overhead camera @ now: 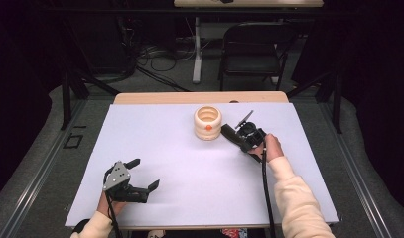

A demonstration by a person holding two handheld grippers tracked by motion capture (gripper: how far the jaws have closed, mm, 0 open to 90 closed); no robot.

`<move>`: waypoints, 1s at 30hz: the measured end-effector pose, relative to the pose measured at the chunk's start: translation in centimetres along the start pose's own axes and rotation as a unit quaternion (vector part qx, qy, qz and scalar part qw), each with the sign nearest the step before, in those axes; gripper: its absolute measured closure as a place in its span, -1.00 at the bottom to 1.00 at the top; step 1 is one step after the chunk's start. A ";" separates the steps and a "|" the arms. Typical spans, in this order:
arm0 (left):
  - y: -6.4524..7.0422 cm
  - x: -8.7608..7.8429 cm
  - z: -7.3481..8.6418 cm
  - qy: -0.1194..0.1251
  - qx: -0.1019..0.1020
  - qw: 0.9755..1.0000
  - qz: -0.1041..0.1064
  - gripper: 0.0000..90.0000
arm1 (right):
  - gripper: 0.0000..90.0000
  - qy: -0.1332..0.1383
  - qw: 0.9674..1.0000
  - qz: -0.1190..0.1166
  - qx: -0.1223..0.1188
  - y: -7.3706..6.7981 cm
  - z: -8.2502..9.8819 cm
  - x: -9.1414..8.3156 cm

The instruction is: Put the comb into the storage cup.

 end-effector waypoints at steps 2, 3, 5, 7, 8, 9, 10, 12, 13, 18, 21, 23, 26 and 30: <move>0.0 0.0 0.0 0.000 0.000 1.000 0.000 -1.00 | 0.60 0.004 1.000 -0.006 0.012 0.1 0.0 0.0; 0.0 0.0 0.0 0.003 0.000 1.000 -0.001 -1.00 | 0.60 0.006 1.000 -0.010 0.015 0.2 0.1 0.0; 0.0 0.0 0.0 0.000 0.001 1.000 0.000 -1.00 | 0.60 0.012 1.000 -0.017 0.006 0.6 0.1 0.0; 0.0 -0.1 0.0 0.000 0.000 1.000 0.000 -1.00 | 0.60 0.009 0.999 -0.020 0.029 0.4 0.2 -0.1; 0.0 -0.1 0.0 0.000 0.000 1.000 0.000 -1.00 | 0.60 0.005 1.000 -0.019 0.013 0.6 0.2 -0.1; 0.0 -0.1 0.0 0.001 0.000 1.000 0.000 -1.00 | 0.60 0.009 0.999 -0.021 0.035 0.3 0.3 -0.1; 0.0 -0.1 0.0 0.001 -0.001 1.000 0.000 -1.00 | 0.60 0.012 0.999 -0.021 0.033 0.3 0.3 -0.1; 0.0 -0.1 0.0 0.001 0.000 1.000 -0.001 -1.00 | 0.60 0.018 0.999 -0.021 0.027 0.5 0.3 -0.3; 0.0 -0.1 0.0 0.001 0.000 1.000 -0.001 -1.00 | 0.60 0.020 0.999 -0.022 0.025 0.5 0.3 -0.4; -0.1 -0.2 0.0 0.002 0.002 1.000 -0.002 -1.00 | 0.60 0.029 0.999 -0.020 0.028 0.7 0.5 -0.9; -0.1 -0.3 0.0 0.003 0.001 1.000 -0.004 -1.00 | 0.60 0.038 0.999 -0.019 0.034 0.9 0.7 -1.2; -0.1 -0.3 0.0 0.003 0.002 1.000 -0.003 -1.00 | 0.60 0.039 0.998 -0.020 0.049 0.8 0.8 -1.5; -0.1 -0.3 0.0 0.003 0.002 1.000 -0.003 -1.00 | 0.60 0.039 0.998 -0.020 0.034 1.1 1.0 -1.8; -0.1 -0.3 -0.1 0.004 0.002 1.000 -0.004 -1.00 | 0.60 0.057 0.997 -0.018 0.040 1.1 1.3 -2.0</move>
Point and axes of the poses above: each handheld gripper's, and its own axes: x roughly forward along the jaws, z roughly out of its underside, y roughly to its right, the point moved 3 cm from there along x, roughly forward along the jaws, and after that the axes turned 2 degrees about x, right-handed, at the moved point
